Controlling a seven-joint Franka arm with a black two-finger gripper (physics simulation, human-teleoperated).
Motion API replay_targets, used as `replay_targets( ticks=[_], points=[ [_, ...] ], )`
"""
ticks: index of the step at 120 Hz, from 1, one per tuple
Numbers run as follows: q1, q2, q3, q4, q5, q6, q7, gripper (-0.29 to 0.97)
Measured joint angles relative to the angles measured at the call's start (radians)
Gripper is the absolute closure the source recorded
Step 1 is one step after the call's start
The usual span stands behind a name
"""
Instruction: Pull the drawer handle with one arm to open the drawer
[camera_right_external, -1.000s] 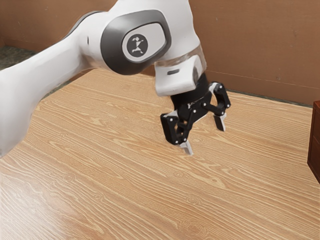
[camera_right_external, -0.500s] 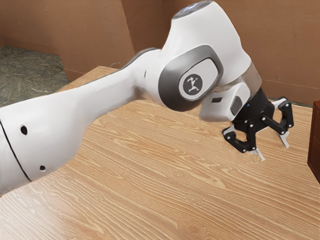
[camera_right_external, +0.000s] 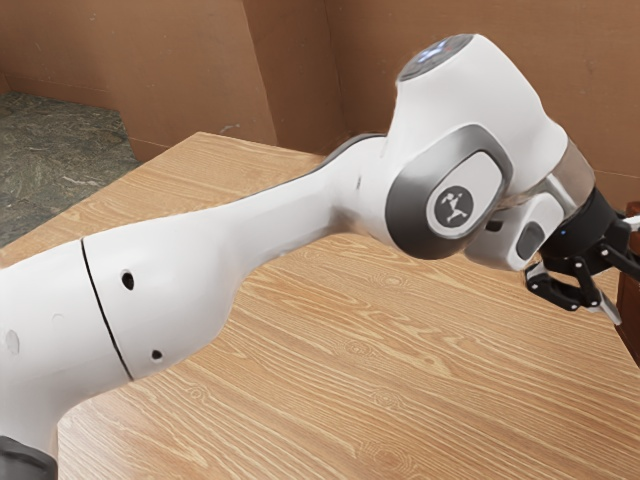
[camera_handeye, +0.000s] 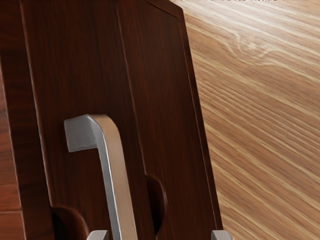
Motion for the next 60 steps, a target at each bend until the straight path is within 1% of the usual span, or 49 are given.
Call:
replay_targets(
  ticks=[10,25,60],
  points=[
    [0.001,0.016,-0.008,0.002,-0.002,0.01,0.021,0.48],
    [0.0,0.034,-0.009,0.004,-0.026,0.028,0.048,0.48],
    [-0.006,0.1,-0.017,0.063,-0.05,0.051,0.092,0.48]
  ],
)
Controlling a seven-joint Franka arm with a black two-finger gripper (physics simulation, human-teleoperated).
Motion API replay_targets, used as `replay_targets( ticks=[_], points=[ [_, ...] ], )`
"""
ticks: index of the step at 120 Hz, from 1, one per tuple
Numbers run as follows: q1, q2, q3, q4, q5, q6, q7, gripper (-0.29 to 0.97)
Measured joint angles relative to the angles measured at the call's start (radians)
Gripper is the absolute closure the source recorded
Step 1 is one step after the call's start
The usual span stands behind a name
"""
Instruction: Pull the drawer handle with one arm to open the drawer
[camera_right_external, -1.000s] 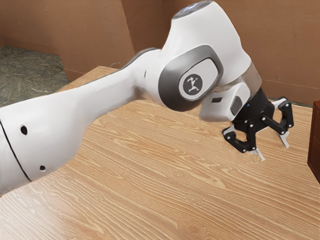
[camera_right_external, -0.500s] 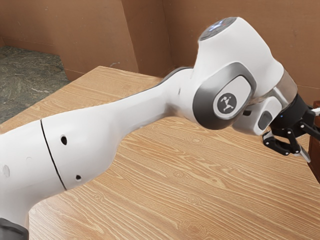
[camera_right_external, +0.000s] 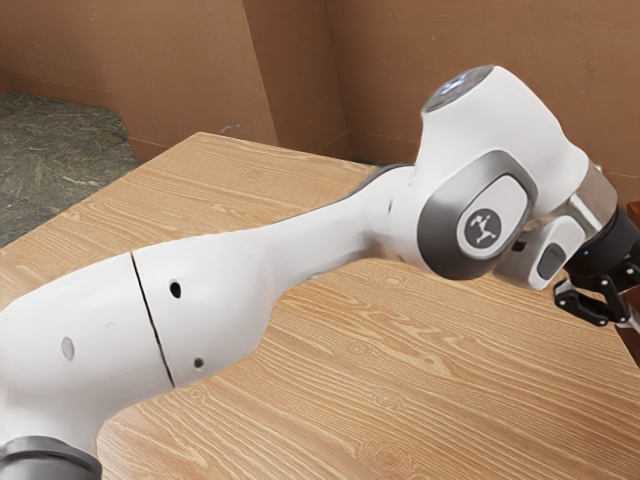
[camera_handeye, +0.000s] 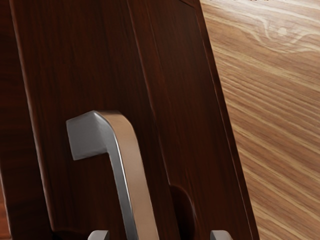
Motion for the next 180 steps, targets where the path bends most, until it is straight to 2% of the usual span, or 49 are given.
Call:
replay_targets(
  ticks=[13,28,56,96,127,180],
  points=[
    [-0.003,0.018,0.0,0.004,-0.002,0.009,0.012,0.5],
    [-0.001,0.009,0.01,-0.007,-0.003,0.017,0.023,0.62],
    [0.01,-0.074,0.028,-0.112,-0.005,0.021,0.04,0.73],
    [0.07,-0.24,0.027,-0.343,-0.017,0.028,0.068,0.74],
    [0.082,-0.367,0.034,-0.524,-0.02,0.077,0.082,0.72],
    [0.096,-0.512,0.035,-0.712,-0.029,0.152,0.103,0.77]
  ],
)
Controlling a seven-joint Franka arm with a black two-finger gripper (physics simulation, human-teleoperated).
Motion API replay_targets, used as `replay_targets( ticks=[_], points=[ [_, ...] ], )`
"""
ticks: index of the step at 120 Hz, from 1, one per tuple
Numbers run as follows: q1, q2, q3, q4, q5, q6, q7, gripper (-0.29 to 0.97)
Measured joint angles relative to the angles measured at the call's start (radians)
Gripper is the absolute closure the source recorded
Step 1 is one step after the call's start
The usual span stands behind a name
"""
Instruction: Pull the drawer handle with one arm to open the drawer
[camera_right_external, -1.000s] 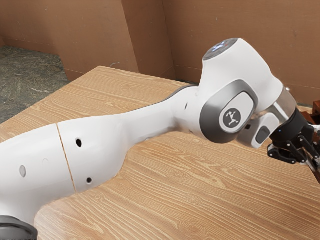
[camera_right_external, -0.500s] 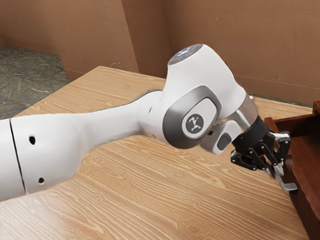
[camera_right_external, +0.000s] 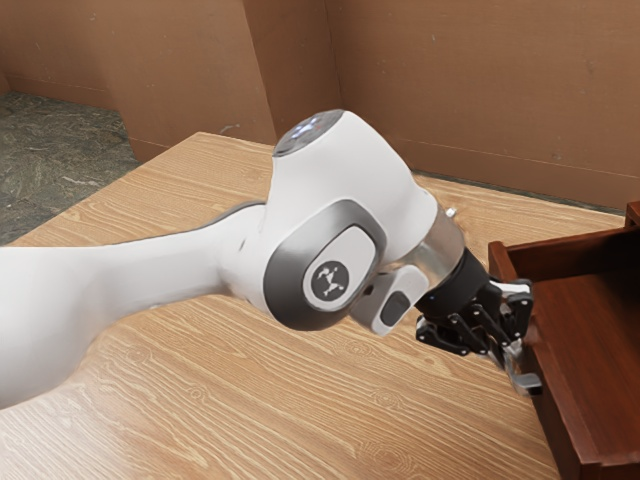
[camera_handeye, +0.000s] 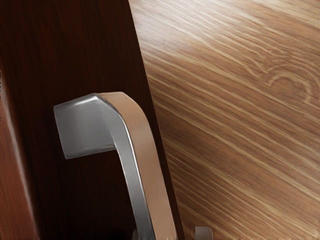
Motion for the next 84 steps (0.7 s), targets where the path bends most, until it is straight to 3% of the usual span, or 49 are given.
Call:
replay_targets(
  ticks=[60,84],
  points=[
    [0.017,-0.079,0.003,-0.085,-0.004,0.022,0.021,0.77],
    [0.018,-0.089,0.002,-0.086,0.007,0.02,0.016,0.68]
  ],
)
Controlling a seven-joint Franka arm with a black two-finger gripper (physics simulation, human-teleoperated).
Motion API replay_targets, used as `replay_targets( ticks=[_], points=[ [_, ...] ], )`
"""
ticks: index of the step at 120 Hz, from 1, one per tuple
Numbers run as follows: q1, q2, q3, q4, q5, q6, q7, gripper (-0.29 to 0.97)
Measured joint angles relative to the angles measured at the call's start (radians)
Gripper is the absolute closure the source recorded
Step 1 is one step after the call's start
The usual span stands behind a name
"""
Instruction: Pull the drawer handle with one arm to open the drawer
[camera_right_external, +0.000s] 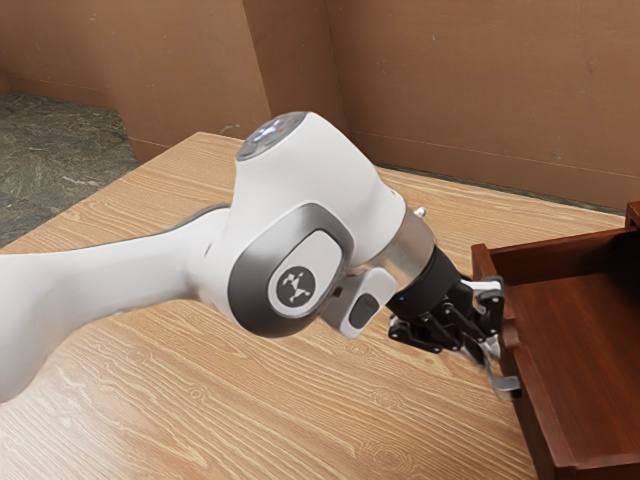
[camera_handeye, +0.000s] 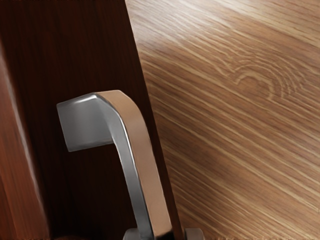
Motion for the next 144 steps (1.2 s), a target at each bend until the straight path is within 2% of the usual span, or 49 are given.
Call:
replay_targets(
  ticks=[23,47,58,62,68,82,96,108,120,133,144],
  points=[
    [-0.012,-0.013,-0.002,0.0,0.013,-0.006,-0.014,0.57],
    [-0.039,-0.083,0.016,0.002,0.021,-0.013,-0.024,0.51],
    [-0.044,-0.084,0.055,0.052,0.026,-0.053,-0.039,0.49],
    [-0.039,-0.076,0.077,0.093,0.031,-0.084,-0.051,0.48],
    [-0.024,-0.048,0.097,0.198,0.077,-0.157,-0.08,0.45],
    [-0.019,0.024,0.166,0.398,0.177,-0.36,-0.174,0.27],
    [0.057,0.088,0.175,0.578,0.275,-0.594,-0.313,0.15],
    [0.138,0.104,0.182,0.622,0.343,-0.75,-0.482,0.1],
    [0.188,0.082,0.214,0.629,0.366,-0.848,-0.657,0.06],
    [0.254,0.07,0.216,0.629,0.347,-0.911,-0.82,0.04],
    [0.272,0.068,0.216,0.629,0.34,-0.944,-0.936,0.02]
  ],
)
